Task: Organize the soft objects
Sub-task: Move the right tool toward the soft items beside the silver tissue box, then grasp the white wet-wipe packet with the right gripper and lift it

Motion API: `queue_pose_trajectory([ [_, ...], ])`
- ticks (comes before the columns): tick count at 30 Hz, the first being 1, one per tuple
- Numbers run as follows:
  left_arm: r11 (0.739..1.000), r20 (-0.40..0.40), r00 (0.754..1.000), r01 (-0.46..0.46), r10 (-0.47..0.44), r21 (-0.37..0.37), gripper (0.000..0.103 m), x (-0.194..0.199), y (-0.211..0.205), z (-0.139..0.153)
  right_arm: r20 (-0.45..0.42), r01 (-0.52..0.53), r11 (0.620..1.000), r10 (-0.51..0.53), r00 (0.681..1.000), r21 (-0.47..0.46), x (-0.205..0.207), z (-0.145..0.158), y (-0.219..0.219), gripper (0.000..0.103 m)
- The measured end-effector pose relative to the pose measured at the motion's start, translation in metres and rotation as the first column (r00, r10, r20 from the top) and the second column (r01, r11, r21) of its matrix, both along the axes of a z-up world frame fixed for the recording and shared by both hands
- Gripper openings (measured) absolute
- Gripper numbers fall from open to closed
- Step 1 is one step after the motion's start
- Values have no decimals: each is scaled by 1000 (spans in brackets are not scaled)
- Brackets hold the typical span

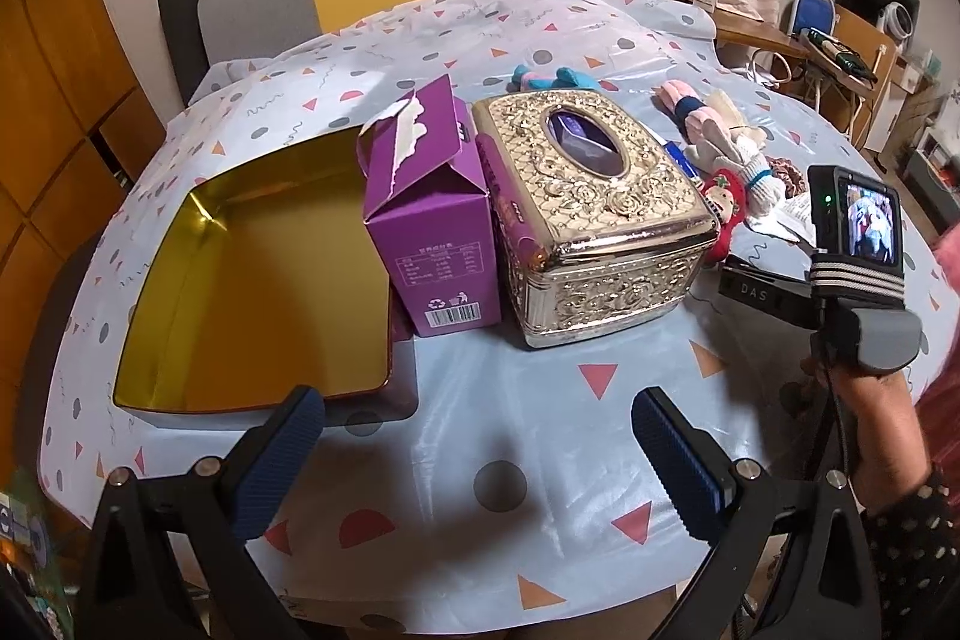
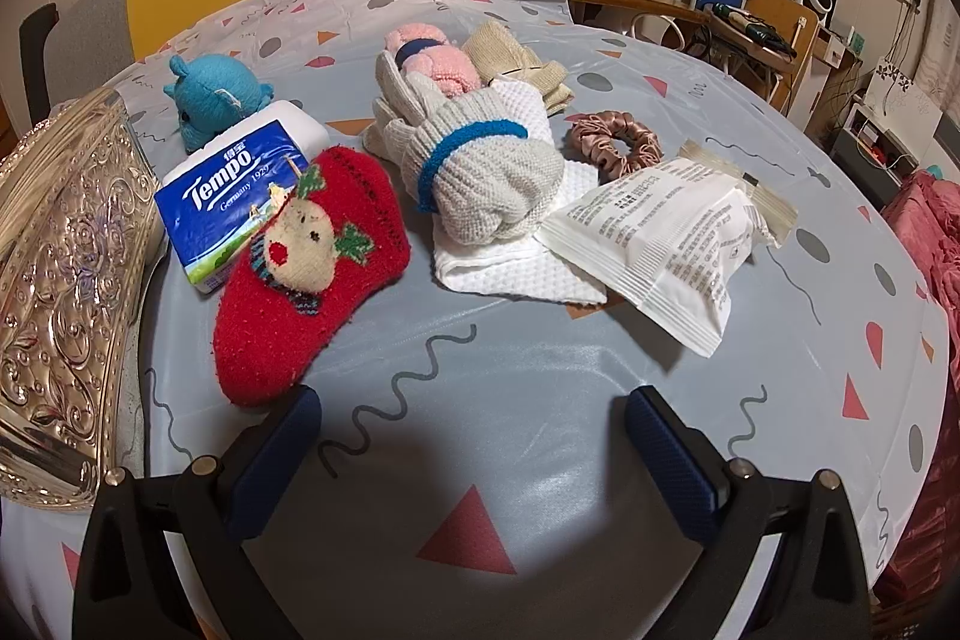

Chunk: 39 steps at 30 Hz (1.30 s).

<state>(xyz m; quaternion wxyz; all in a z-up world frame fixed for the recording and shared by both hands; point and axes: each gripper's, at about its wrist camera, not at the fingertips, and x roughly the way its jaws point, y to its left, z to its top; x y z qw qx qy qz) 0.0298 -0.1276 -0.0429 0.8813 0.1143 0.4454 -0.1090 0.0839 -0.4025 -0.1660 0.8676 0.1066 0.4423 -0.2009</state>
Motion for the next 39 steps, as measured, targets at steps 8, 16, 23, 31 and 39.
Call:
queue_pose_trajectory([
  [8, 1000, 9, 1000, -10, 10, 16, 103, 7, 4, -3, 96, -16, 996, 25, 995, -91, -47, 58, 2, 103],
  [16, 999, 9, 999, -46, 46, 20, 103, 13, 17, -5, -40, 365, 877, -372, 927, 313, -2, 44, -123, 71],
  [23, 998, -2, 998, -66, 66, 21, 103, 17, 28, -9, -113, 337, 905, -318, 941, 261, 33, 27, -130, 70],
  [31, 998, -7, 998, -61, 62, 3, 103, 16, 33, -7, -78, 286, 917, -275, 958, 279, 14, 35, -135, 49],
  [39, 999, 0, 999, -51, 51, -16, 103, 11, 45, -2, 41, 246, 942, -261, 964, 227, -24, 66, -119, 35],
])
